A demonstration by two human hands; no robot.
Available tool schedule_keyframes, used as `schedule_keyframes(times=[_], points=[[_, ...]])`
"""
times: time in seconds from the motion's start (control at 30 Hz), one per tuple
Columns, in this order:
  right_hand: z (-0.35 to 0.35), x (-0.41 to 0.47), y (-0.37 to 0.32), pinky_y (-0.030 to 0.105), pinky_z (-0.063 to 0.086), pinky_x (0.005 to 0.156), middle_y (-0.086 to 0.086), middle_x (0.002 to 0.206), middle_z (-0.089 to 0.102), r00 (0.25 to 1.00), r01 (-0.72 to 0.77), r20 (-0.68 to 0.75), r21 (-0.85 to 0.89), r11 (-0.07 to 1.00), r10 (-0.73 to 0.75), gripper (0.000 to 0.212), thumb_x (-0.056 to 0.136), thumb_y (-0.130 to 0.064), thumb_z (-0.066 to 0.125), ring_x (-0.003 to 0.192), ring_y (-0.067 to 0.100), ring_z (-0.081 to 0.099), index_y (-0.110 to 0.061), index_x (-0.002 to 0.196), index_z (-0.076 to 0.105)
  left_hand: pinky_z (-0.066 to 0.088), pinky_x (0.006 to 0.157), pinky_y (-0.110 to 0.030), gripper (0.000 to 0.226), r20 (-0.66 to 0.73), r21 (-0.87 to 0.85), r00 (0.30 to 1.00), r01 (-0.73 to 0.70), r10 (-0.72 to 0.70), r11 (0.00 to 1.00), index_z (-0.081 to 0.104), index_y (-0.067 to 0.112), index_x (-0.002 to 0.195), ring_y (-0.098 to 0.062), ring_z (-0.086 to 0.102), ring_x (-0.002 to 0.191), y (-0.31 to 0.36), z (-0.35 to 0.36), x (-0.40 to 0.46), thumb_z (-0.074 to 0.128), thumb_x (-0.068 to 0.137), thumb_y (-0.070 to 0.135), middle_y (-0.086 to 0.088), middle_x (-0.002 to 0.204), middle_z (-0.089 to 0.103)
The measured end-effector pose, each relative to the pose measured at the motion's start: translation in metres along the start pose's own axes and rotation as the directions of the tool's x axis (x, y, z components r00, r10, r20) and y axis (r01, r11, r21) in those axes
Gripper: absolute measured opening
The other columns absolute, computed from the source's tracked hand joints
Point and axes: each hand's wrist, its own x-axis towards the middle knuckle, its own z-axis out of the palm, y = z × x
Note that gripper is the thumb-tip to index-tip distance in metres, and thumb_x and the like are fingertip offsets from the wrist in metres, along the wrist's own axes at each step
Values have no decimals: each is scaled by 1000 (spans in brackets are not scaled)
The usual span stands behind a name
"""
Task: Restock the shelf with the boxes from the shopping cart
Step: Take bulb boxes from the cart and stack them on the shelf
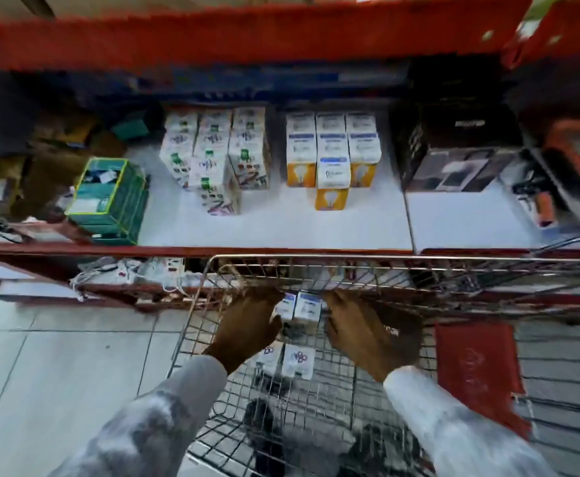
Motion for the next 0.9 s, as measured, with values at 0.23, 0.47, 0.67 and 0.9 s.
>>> schedule_keyframes(times=[0.23,0.47,0.67,0.9], points=[[83,42,-3,51,44,102,11,145,45,984,-140,123,76,987,130,75,76,-20,65,127,30,49,-15,145,34,41,108,-52,56,205,102,977,-87,65,991,43,22,139,-34,44,134,-34,82,45,61,86,25,-10,147,47],[91,53,-10,55,44,101,8,147,38,967,-213,139,-9,977,212,79,74,-20,70,124,32,51,-14,143,33,28,115,-58,53,186,189,979,-121,85,974,50,18,135,-37,27,142,-43,99,53,65,84,23,-14,150,37],[95,52,-13,53,49,93,14,122,59,963,-254,85,-9,967,254,69,70,-17,75,110,33,60,-15,127,37,38,107,-54,55,165,198,982,-126,94,972,53,17,124,-37,34,135,-47,102,55,73,74,8,-13,143,40],[66,38,-18,48,46,101,9,138,44,970,-238,87,149,960,227,78,75,-27,72,119,30,53,-18,142,34,41,106,-51,59,166,198,980,-146,114,969,45,15,130,-38,39,132,-48,97,53,68,78,0,-15,144,43]])
